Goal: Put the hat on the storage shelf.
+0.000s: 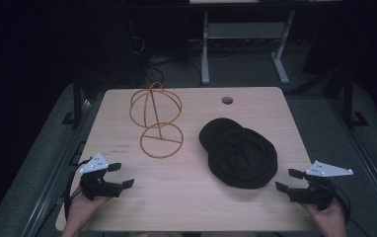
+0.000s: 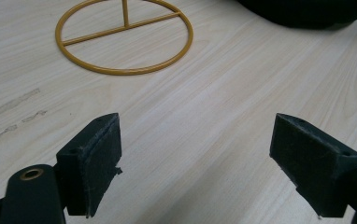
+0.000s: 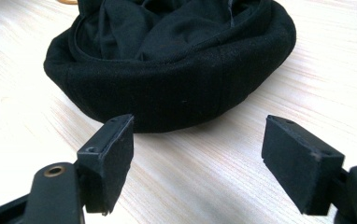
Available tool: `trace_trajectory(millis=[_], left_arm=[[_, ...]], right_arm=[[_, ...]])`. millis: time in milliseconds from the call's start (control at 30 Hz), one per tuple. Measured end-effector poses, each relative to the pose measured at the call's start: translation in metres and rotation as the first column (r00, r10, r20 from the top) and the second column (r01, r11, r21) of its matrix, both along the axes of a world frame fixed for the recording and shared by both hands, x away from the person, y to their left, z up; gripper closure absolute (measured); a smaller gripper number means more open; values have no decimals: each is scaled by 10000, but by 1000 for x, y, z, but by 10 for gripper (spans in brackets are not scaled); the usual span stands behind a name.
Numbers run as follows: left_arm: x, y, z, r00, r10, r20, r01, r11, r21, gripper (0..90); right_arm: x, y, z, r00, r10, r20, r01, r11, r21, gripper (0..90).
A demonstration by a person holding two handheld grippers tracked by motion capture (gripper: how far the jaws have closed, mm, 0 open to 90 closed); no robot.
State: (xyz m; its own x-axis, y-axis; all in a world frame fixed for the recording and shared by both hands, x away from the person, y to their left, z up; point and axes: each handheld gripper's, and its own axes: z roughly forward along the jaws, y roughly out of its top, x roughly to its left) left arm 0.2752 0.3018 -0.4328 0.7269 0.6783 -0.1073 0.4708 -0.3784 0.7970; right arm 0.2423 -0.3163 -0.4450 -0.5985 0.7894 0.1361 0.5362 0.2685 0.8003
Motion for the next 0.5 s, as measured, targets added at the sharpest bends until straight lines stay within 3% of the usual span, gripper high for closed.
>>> trace_trajectory(millis=[300, 500], left_arm=[[1, -5, 2, 9999, -144, 44, 144, 9999, -32, 163], [-1, -18, 8, 9987, -485, 187, 485, 9988, -32, 163]], right_arm=[[-1, 0, 0, 10000, 27, 22, -27, 10000, 21, 247], [-1, 1, 1, 10000, -9, -6, 10, 10000, 30, 245]])
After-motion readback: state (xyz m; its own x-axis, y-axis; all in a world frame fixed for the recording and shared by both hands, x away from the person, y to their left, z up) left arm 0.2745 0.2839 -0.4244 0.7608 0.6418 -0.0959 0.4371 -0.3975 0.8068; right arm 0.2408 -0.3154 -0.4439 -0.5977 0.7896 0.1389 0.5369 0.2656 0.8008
